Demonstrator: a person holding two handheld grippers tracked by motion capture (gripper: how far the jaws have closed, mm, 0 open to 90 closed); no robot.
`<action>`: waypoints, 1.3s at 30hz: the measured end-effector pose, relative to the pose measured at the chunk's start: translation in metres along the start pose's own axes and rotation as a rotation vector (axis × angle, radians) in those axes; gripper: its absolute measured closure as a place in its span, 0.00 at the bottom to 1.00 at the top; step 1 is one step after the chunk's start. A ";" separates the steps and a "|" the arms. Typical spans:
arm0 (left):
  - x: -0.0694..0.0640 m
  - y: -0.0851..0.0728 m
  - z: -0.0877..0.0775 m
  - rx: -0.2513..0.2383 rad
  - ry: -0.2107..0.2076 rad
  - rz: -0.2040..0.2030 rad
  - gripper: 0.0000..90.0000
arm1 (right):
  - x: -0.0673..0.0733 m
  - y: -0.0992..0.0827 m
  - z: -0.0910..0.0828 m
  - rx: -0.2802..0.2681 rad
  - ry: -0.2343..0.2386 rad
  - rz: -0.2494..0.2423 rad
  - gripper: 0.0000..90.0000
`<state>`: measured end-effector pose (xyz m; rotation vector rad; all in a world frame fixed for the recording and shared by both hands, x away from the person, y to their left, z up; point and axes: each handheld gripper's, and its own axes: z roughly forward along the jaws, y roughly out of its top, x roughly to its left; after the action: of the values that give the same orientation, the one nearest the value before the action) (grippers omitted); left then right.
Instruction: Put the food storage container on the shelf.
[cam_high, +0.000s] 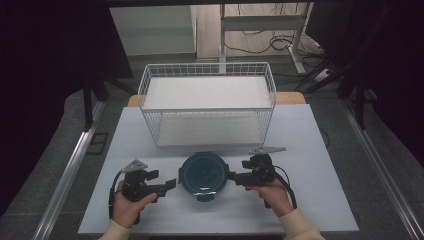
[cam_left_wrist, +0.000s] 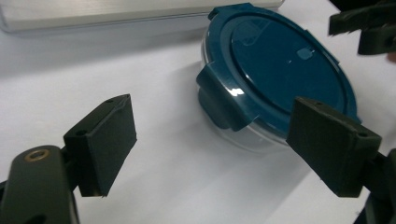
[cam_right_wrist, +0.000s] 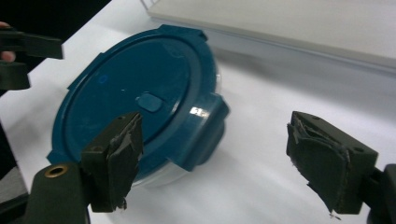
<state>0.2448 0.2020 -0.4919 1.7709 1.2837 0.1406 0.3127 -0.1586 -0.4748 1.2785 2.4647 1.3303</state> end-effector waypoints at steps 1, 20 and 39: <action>0.000 0.001 0.002 0.003 -0.008 -0.016 0.16 | 0.001 0.000 0.002 0.003 0.008 0.001 0.20; 0.009 0.011 0.036 0.048 -0.193 -0.166 0.13 | 0.008 -0.001 0.022 0.020 0.106 0.111 0.13; 0.016 0.006 0.062 0.121 -0.338 -0.254 0.14 | 0.005 -0.009 0.052 0.085 0.166 0.277 0.12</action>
<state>0.2907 0.1770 -0.5298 1.6281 1.2730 -0.3715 0.3248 -0.1230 -0.5115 1.6442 2.5500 1.4595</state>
